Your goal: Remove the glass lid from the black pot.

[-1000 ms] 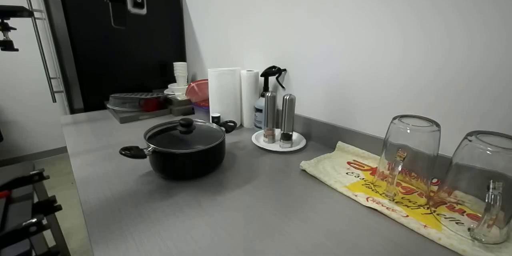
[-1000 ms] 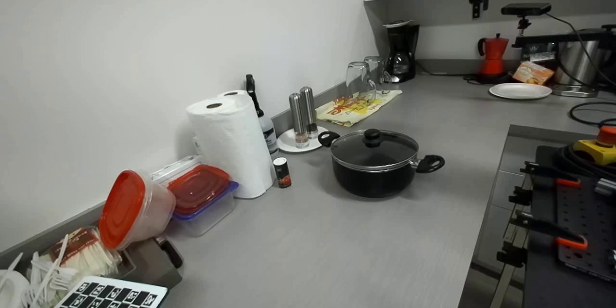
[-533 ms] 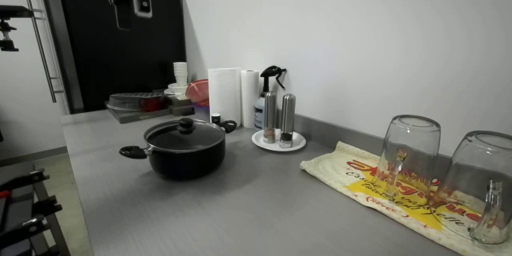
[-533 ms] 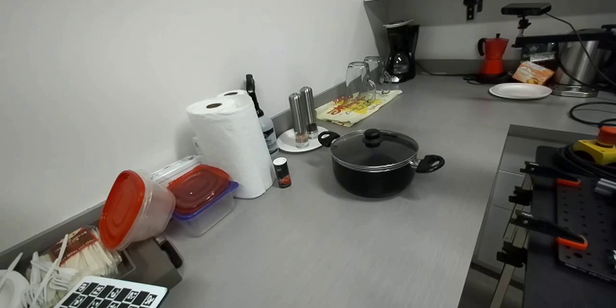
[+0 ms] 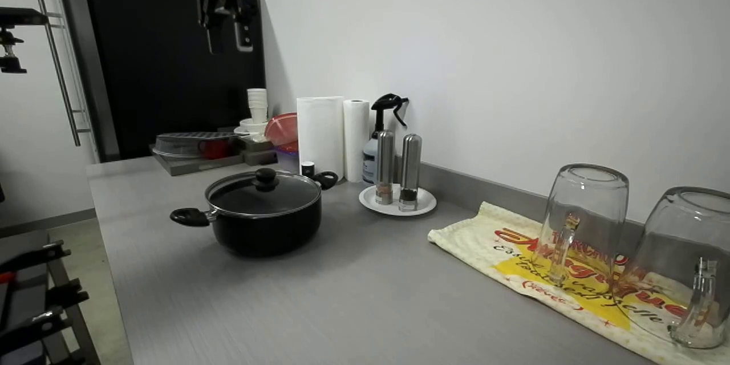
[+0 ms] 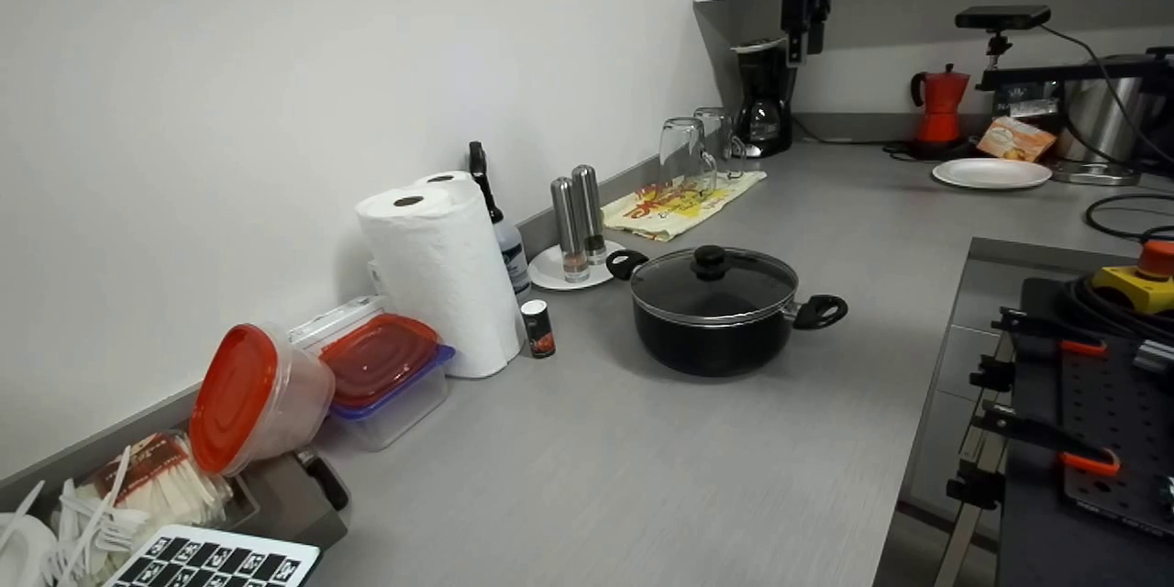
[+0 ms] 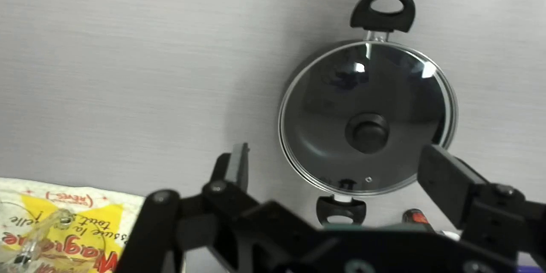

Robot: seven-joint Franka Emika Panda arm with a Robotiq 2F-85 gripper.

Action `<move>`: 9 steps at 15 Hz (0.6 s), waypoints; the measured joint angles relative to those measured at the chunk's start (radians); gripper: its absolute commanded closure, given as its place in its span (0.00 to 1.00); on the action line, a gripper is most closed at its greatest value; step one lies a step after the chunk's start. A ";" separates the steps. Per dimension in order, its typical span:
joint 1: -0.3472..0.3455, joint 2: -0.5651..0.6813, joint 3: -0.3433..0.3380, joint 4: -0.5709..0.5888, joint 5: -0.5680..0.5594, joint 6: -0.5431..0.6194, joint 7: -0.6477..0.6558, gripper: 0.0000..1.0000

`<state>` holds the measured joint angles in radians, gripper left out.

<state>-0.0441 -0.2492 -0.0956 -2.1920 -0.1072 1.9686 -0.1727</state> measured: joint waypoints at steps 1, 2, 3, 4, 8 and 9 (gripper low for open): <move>0.008 0.025 0.007 0.024 0.029 0.010 0.016 0.00; 0.012 0.051 0.013 0.049 0.056 0.021 0.033 0.00; 0.014 0.078 0.018 0.072 0.079 0.032 0.049 0.00; 0.014 0.104 0.020 0.092 0.097 0.041 0.064 0.00; 0.014 0.203 0.028 0.135 0.142 0.059 0.126 0.00; 0.014 0.226 0.032 0.138 0.150 0.060 0.142 0.00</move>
<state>-0.0301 -0.0235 -0.0632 -2.0536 0.0424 2.0291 -0.0310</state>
